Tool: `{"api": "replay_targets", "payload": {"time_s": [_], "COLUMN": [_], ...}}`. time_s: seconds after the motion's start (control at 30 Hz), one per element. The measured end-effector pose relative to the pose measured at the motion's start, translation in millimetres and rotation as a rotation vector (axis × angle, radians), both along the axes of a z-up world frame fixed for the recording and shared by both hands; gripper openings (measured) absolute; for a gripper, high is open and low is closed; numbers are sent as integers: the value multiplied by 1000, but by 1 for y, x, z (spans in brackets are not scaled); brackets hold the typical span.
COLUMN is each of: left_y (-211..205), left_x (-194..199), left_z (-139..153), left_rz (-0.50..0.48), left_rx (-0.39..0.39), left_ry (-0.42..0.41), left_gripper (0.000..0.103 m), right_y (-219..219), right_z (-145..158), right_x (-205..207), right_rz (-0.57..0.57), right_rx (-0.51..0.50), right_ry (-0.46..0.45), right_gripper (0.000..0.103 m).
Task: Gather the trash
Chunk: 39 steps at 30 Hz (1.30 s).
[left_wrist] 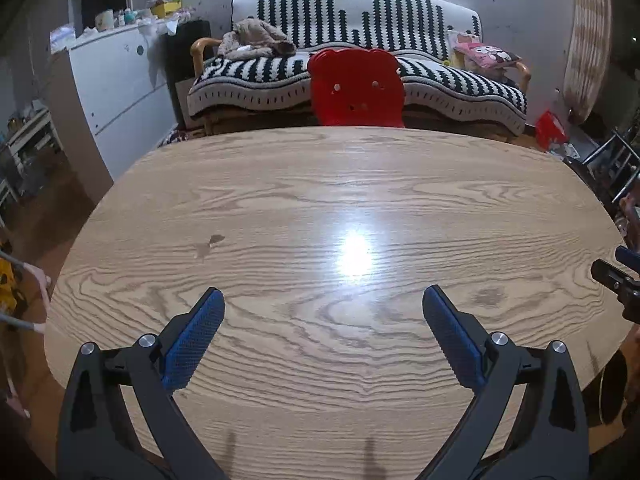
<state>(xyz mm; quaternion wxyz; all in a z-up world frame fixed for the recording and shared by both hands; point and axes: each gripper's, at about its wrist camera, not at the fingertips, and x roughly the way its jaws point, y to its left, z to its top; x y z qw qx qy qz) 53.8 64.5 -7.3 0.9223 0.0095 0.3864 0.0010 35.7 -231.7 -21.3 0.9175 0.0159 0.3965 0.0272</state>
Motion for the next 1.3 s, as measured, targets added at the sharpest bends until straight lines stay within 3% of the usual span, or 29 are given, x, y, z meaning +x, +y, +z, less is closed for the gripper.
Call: {"api": "replay_targets", "payload": {"time_s": [0.73, 1.3], "left_y": [-15, -19], "left_x": [10, 11], "left_z": [-6, -8], "left_rz": [10, -3], "left_rx": [0, 5], "left_ry": [3, 11], "left_gripper": [96, 96], "right_y": [-31, -30], "right_z": [7, 6], "right_x": [-16, -17], "right_rz": [-43, -37], "right_rx": [9, -32], "right_ry": [-19, -13], "right_gripper": [96, 96]}}
